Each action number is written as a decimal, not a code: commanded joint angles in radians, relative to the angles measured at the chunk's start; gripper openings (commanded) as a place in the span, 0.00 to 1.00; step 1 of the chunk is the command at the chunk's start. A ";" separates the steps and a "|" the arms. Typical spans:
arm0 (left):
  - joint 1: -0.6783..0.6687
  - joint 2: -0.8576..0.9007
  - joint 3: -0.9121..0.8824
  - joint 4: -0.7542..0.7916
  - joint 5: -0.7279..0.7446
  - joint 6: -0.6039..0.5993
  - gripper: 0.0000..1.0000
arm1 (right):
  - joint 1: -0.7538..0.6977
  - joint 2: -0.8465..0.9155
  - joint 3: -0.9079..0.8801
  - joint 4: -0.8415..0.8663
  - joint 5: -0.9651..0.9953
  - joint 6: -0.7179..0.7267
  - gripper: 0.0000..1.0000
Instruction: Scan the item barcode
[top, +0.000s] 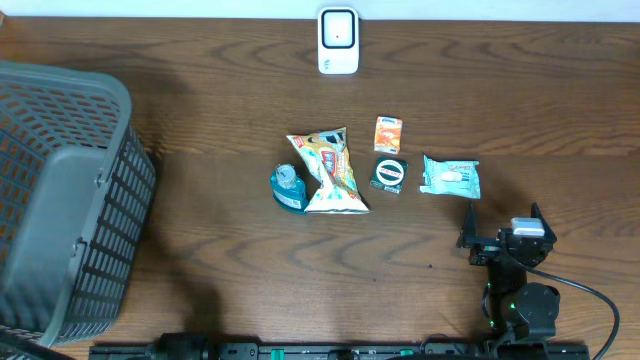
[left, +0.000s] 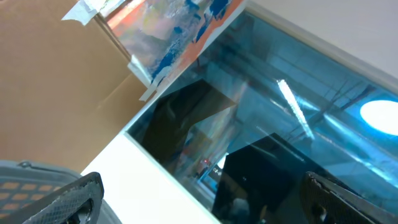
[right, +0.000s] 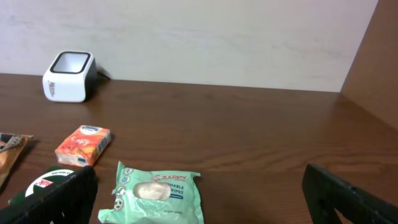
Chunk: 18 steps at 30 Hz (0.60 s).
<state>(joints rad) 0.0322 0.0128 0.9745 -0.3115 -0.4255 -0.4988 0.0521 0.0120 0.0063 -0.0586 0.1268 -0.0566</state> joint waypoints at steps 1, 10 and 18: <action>0.006 -0.010 -0.004 -0.024 0.007 -0.004 0.98 | 0.006 -0.003 -0.001 -0.003 0.001 -0.012 0.99; 0.006 -0.010 -0.142 -0.045 0.220 0.028 0.99 | 0.006 -0.003 -0.001 -0.006 -0.081 0.132 0.99; 0.006 -0.010 -0.259 0.075 0.321 0.211 0.98 | 0.006 -0.003 -0.001 -0.004 -0.272 0.323 0.99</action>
<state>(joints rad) 0.0330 0.0109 0.7258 -0.2493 -0.1566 -0.3546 0.0521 0.0120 0.0063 -0.0662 -0.0227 0.1467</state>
